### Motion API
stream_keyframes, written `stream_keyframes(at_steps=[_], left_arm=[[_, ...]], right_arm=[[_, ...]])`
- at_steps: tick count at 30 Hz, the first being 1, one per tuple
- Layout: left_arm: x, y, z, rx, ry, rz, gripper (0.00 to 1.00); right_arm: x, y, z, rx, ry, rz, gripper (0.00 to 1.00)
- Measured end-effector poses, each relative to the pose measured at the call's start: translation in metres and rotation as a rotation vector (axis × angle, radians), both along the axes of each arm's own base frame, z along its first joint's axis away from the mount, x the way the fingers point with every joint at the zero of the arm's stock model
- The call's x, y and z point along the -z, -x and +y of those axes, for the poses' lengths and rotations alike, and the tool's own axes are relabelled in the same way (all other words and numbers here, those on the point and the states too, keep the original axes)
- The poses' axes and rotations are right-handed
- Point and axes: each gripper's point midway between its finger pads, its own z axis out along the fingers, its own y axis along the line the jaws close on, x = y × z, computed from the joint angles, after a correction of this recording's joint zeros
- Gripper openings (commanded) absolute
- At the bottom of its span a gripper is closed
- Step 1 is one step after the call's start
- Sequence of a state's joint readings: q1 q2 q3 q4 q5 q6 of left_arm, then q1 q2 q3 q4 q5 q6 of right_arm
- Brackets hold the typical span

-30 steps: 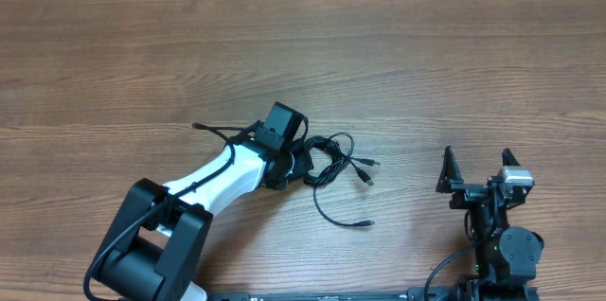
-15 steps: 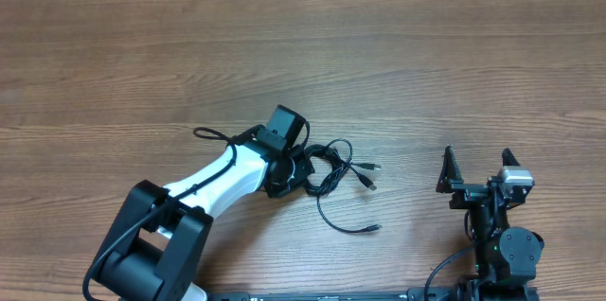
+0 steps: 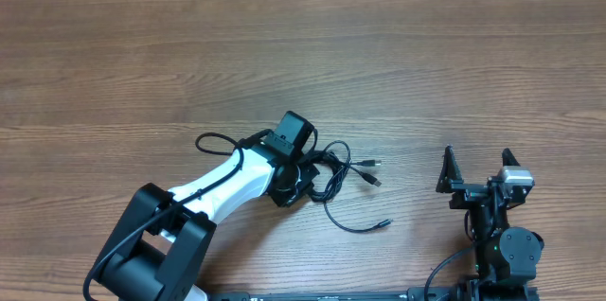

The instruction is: Untangle cables

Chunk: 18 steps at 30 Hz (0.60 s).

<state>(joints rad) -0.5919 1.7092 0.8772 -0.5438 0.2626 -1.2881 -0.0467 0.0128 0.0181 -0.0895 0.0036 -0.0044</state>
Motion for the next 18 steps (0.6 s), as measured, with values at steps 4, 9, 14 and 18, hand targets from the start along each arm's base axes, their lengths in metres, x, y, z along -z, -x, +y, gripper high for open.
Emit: stream_keyframes(at_steps=[4, 9, 14, 18], left_arm=[[0.0, 0.014, 0.0, -0.037, -0.006, 0.069, 0.04], [-0.001, 0.031, -0.002, -0.054, 0.016, 0.16, 0.04], [-0.001, 0.044, -0.009, -0.056, 0.063, 0.23, 0.04], [-0.002, 0.053, -0.015, -0.047, 0.105, 0.278, 0.04]], right_arm=[[0.0, 0.0, 0.0, 0.0, 0.0, 0.0, 1.0], [0.0, 0.0, 0.0, 0.0, 0.0, 0.0, 1.0], [0.0, 0.0, 0.0, 0.0, 0.0, 0.0, 1.0], [0.0, 0.0, 0.0, 0.0, 0.0, 0.0, 1.0]])
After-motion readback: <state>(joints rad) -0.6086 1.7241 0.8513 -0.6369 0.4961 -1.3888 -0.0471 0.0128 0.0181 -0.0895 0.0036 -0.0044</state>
